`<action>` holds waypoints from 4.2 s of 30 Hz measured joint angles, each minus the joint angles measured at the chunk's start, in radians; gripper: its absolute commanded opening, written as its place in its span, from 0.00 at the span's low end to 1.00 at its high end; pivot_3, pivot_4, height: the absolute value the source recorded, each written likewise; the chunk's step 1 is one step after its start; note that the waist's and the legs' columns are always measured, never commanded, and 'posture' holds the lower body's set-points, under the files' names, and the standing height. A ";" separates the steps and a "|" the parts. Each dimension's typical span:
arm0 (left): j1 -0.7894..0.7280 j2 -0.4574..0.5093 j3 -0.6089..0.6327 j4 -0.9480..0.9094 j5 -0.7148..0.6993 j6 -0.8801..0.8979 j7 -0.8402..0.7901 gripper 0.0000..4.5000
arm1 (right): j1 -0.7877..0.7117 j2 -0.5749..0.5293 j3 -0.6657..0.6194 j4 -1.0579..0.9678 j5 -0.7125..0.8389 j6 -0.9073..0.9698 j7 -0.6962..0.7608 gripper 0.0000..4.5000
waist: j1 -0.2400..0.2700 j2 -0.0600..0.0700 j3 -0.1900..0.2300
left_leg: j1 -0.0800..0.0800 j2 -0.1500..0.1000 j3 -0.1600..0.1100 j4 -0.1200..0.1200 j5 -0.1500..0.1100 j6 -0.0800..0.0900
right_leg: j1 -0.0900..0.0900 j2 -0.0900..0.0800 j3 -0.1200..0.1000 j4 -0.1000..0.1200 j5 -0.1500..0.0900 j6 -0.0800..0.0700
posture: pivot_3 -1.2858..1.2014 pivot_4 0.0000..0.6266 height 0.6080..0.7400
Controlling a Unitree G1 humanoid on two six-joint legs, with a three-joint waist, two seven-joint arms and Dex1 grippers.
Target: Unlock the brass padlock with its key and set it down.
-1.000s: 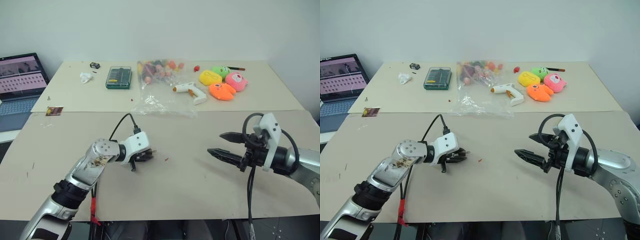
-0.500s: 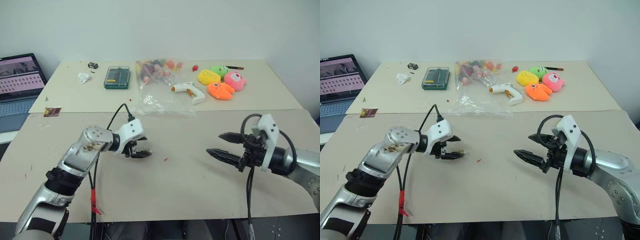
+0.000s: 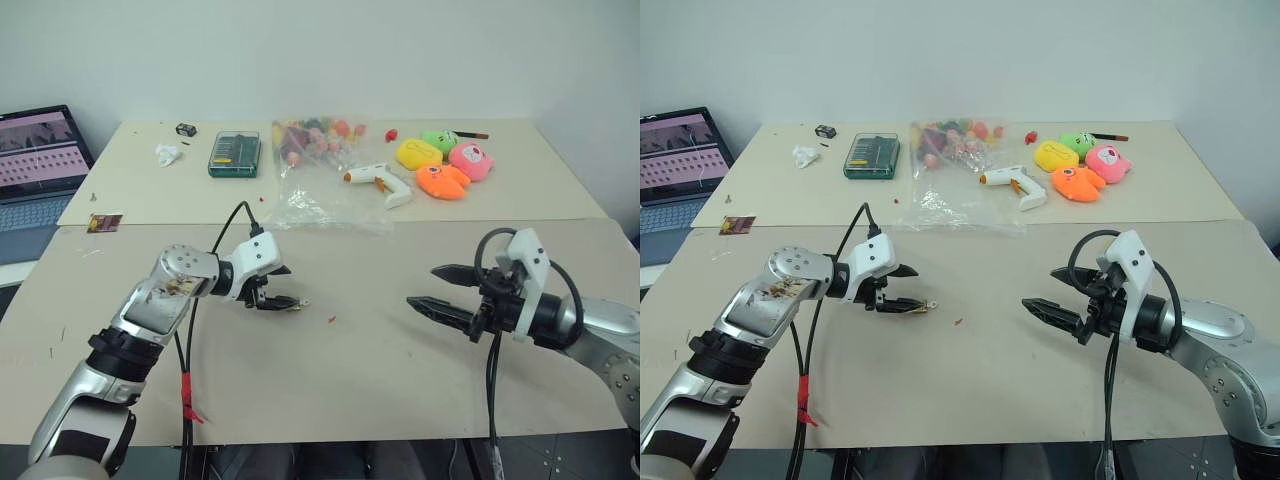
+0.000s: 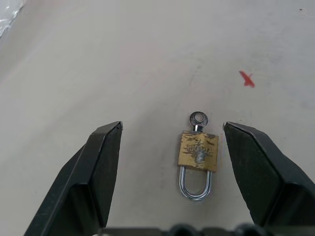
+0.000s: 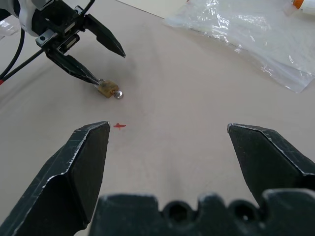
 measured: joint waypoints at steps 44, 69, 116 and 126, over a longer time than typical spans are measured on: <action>0.131 -0.086 -0.009 0.121 0.232 -0.639 0.156 0.18 | -0.048 0.118 -0.070 0.089 0.205 0.065 -0.062 1.00 | 0.023 -0.002 0.001 | -0.002 0.001 0.000 0.000 0.000 -0.001 | 0.001 0.000 0.000 -0.006 0.002 -0.003 | 0.52 0.24 1.00; 0.390 -0.044 0.155 -0.185 0.690 -1.383 0.748 0.18 | -0.118 0.152 0.245 0.018 0.135 0.038 0.070 1.00 | 0.027 0.000 0.001 | -0.006 0.000 0.001 0.000 0.002 -0.004 | -0.004 0.000 -0.002 -0.005 0.002 -0.003 | 0.52 0.24 1.00; 0.355 -0.048 0.117 -0.188 0.730 -1.377 0.791 0.18 | -0.140 0.138 0.164 0.015 0.332 0.067 -0.017 0.38 | 0.026 0.000 0.001 | -0.005 0.000 0.001 0.000 -0.001 -0.001 | -0.004 0.000 -0.002 -0.004 0.002 -0.003 | 0.52 0.24 1.00; 0.350 -0.049 0.114 -0.188 0.722 -1.358 0.777 0.18 | -0.131 0.141 0.184 0.015 0.332 0.067 -0.021 0.38 | 0.026 0.000 0.001 | -0.005 0.000 0.001 0.000 0.000 -0.001 | -0.004 0.000 -0.002 -0.004 0.002 -0.003 | 0.52 0.24 1.00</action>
